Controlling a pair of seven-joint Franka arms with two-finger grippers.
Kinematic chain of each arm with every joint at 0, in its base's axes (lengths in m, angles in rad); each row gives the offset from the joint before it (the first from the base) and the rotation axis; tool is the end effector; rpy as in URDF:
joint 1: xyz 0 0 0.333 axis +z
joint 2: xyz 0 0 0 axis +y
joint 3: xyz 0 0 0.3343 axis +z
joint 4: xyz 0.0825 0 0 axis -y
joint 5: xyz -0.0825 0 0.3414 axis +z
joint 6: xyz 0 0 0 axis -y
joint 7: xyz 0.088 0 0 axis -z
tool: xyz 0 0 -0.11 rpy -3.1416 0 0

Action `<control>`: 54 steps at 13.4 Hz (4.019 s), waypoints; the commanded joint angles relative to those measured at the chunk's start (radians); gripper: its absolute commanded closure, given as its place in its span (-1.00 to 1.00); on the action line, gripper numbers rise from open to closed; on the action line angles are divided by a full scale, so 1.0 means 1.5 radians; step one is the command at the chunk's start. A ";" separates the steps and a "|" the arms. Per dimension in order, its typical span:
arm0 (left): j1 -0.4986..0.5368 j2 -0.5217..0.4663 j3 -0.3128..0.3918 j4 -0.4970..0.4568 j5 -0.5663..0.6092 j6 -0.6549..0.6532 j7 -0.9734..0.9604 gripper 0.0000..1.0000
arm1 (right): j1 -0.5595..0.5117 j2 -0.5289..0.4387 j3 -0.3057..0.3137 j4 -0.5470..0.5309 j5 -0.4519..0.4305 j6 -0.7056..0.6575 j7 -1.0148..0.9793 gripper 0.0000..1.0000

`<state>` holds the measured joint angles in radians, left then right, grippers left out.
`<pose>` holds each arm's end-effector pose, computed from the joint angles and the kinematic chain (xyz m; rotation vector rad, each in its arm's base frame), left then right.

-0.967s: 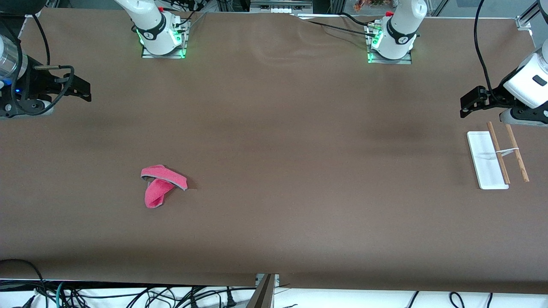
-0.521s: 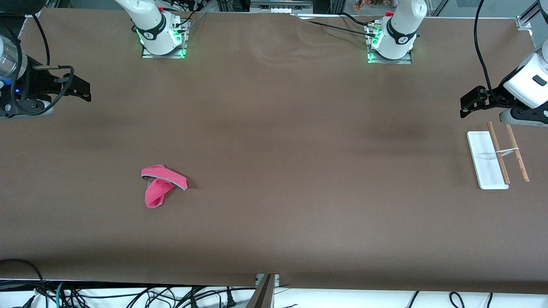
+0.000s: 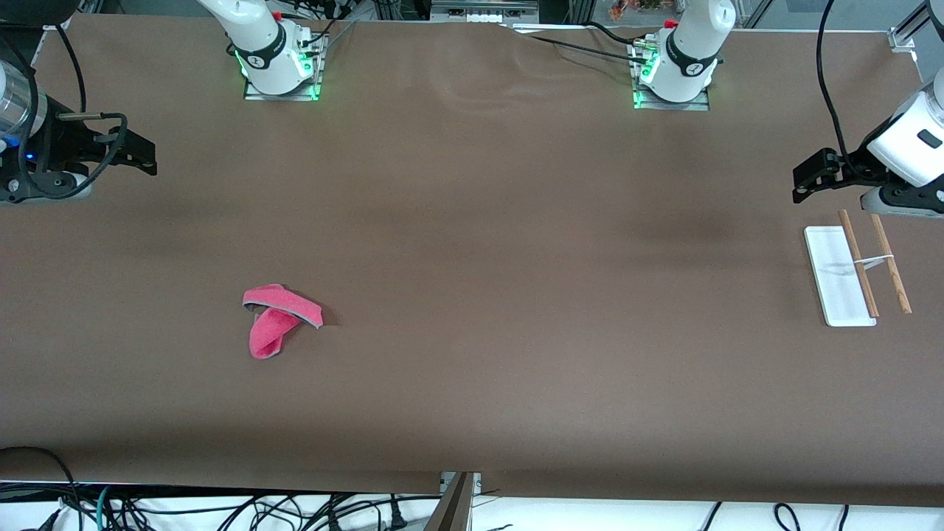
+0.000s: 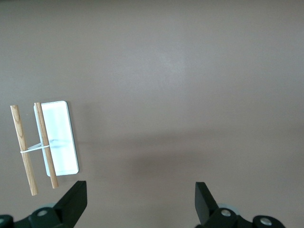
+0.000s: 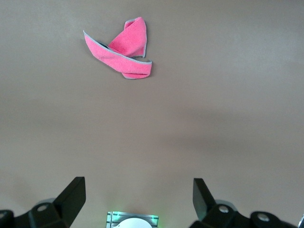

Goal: Pass towel and hang on rack

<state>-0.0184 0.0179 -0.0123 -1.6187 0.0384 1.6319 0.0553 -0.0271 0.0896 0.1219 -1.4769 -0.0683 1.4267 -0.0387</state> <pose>0.5219 -0.0120 0.6153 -3.1005 0.1372 0.0080 0.5235 0.0380 0.6219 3.0669 0.1976 -0.2116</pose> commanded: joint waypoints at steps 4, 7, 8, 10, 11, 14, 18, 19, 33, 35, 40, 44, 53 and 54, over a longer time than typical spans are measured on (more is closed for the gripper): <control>0.001 0.000 0.001 0.008 -0.004 -0.008 0.001 -1.00 | -0.004 0.056 0.009 -0.008 -0.004 0.056 0.008 -1.00; 0.001 0.000 0.002 0.008 -0.004 -0.009 0.005 -1.00 | -0.006 0.115 0.009 -0.007 0.000 0.082 0.008 -1.00; 0.001 0.000 0.002 0.008 -0.004 -0.008 0.005 -1.00 | -0.006 0.133 0.009 -0.008 -0.001 0.108 0.007 -1.00; 0.001 -0.001 0.001 0.008 -0.004 -0.009 0.002 -1.00 | -0.004 0.171 0.010 -0.008 0.001 0.143 0.005 -1.00; 0.001 0.000 0.001 0.009 -0.004 -0.009 0.003 -1.00 | 0.001 0.189 0.011 -0.010 0.001 0.168 0.005 -1.00; 0.001 0.000 0.001 0.009 -0.004 -0.009 0.002 -1.00 | 0.028 0.256 0.011 -0.024 -0.003 0.251 0.005 -1.00; 0.001 0.000 0.001 0.008 -0.004 -0.009 0.002 -1.00 | 0.055 0.298 0.010 -0.094 -0.015 0.395 -0.006 -1.00; 0.001 0.000 0.001 0.009 -0.004 -0.009 0.002 -1.00 | 0.060 0.304 0.010 -0.117 -0.034 0.435 -0.014 -1.00; 0.003 0.000 0.003 0.008 -0.004 -0.009 0.008 -1.00 | 0.057 0.355 0.008 -0.207 -0.052 0.641 -0.102 -0.11; 0.004 0.000 0.004 0.008 -0.004 -0.009 0.008 -1.00 | 0.055 0.355 0.008 -0.205 -0.052 0.641 -0.105 0.73; 0.005 0.000 0.003 0.008 -0.004 -0.009 0.010 -1.00 | 0.055 0.352 0.008 -0.198 -0.049 0.638 -0.103 1.00; 0.006 0.000 0.004 0.007 -0.004 -0.009 0.010 -1.00 | 0.056 0.321 0.039 -0.180 -0.042 0.634 -0.093 1.00; 0.005 0.004 0.002 0.008 -0.005 -0.015 0.009 -1.00 | 0.125 0.282 0.139 0.002 -0.046 0.444 -0.044 1.00; 0.006 0.004 0.002 0.008 -0.010 -0.026 0.011 -1.00 | 0.146 0.282 0.138 0.009 -0.050 0.444 -0.043 1.00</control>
<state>-0.0119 0.0194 -0.0083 -1.6185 0.0383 1.6234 0.0554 0.1490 0.5069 0.3273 -1.4953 -0.1288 2.1095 -0.1196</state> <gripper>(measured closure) 0.000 0.960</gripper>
